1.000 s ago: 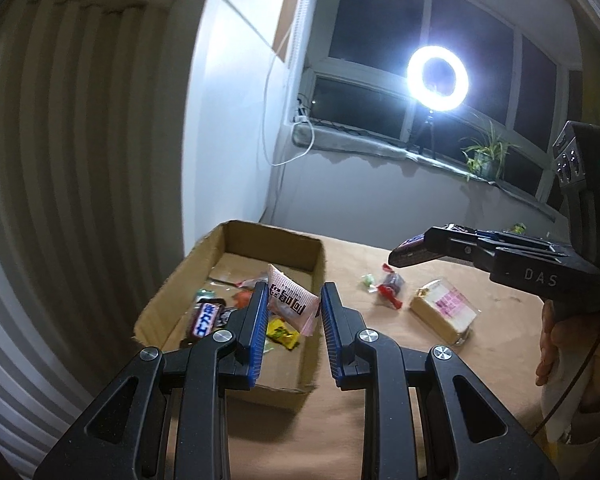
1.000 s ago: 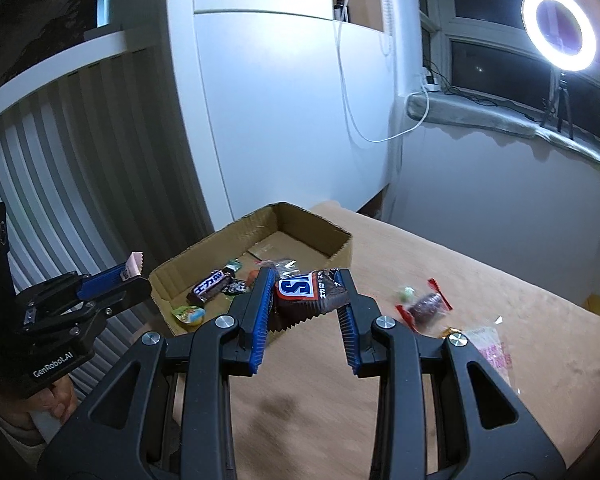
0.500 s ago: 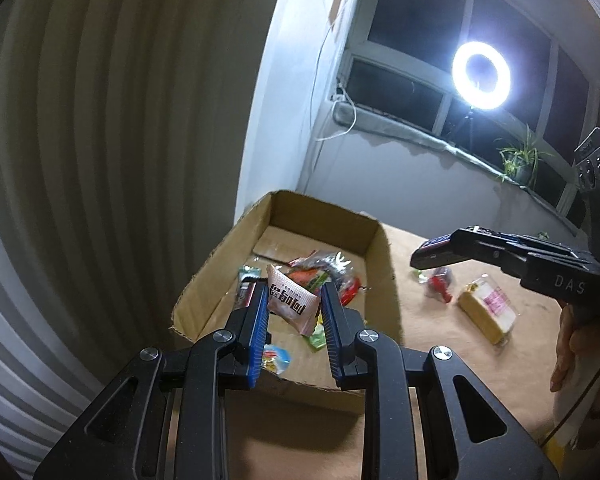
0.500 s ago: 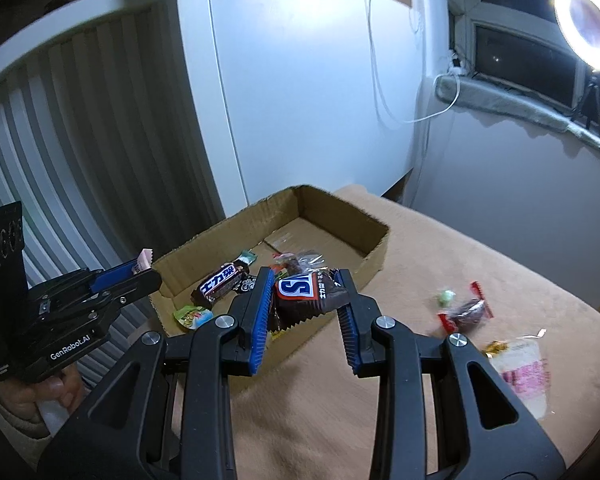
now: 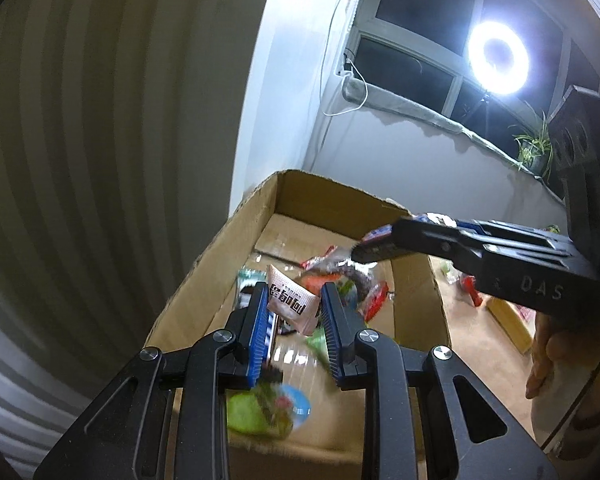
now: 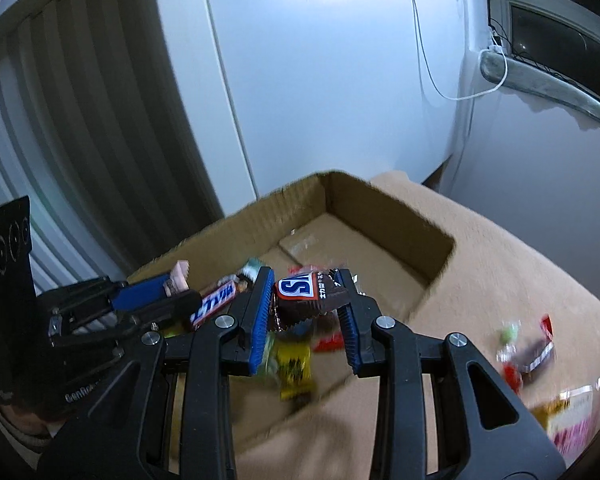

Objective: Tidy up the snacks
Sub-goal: 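Carry both snacks over the box and open both tools to drop them, then grasp the red-ended clear bag of dark candy with the right tool while the left grasps the small green candy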

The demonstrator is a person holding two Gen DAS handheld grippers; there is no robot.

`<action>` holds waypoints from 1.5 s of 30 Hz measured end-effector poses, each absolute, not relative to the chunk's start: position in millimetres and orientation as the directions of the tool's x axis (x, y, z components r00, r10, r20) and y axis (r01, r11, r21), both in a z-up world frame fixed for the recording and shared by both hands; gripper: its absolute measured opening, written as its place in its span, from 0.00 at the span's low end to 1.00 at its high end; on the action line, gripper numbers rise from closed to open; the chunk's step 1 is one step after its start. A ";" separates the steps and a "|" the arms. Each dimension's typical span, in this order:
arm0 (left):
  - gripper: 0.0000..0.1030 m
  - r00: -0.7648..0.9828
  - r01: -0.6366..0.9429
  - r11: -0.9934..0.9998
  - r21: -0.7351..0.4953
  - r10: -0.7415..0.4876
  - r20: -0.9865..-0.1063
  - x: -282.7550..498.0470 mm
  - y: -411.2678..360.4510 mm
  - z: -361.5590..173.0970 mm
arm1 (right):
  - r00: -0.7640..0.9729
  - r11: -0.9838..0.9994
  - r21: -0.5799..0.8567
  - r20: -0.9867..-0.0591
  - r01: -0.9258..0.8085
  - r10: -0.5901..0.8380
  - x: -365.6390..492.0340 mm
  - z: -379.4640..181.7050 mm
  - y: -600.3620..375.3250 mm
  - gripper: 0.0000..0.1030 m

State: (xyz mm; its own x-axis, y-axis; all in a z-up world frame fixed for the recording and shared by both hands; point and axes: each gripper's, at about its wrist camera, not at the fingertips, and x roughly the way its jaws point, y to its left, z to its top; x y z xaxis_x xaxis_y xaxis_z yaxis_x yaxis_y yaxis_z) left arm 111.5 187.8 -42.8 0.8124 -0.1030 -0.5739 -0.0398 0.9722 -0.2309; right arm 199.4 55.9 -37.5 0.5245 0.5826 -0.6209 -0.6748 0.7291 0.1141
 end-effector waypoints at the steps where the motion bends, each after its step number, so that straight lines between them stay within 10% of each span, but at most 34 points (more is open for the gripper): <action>1: 0.23 0.813 -0.038 0.973 -0.229 -0.103 -0.573 115.0 186.7 -42.1 | 0.527 0.727 0.113 -0.615 -0.677 0.587 203.5 -35.7 57.8 0.31; 5: 0.26 0.803 -0.029 0.974 -0.224 -0.110 -0.585 126.9 182.7 -45.9 | 0.547 0.730 0.107 -0.591 -0.675 0.593 217.0 -31.2 66.1 0.39; 6: 0.38 0.784 -0.033 0.977 -0.211 -0.105 -0.612 131.0 181.0 -50.6 | 0.543 0.730 0.108 -0.598 -0.674 0.589 221.9 -34.5 69.3 0.60; 8: 0.59 0.768 -0.058 0.977 -0.207 -0.088 -0.634 128.6 182.1 -56.3 | 0.536 0.745 0.099 -0.633 -0.660 0.559 226.6 -42.8 70.4 0.65; 45: 0.71 0.815 0.095 0.974 -0.205 -0.194 -0.547 39.7 82.7 -7.6 | 0.566 0.859 0.182 -0.684 -0.478 0.460 113.3 -94.0 -84.5 0.72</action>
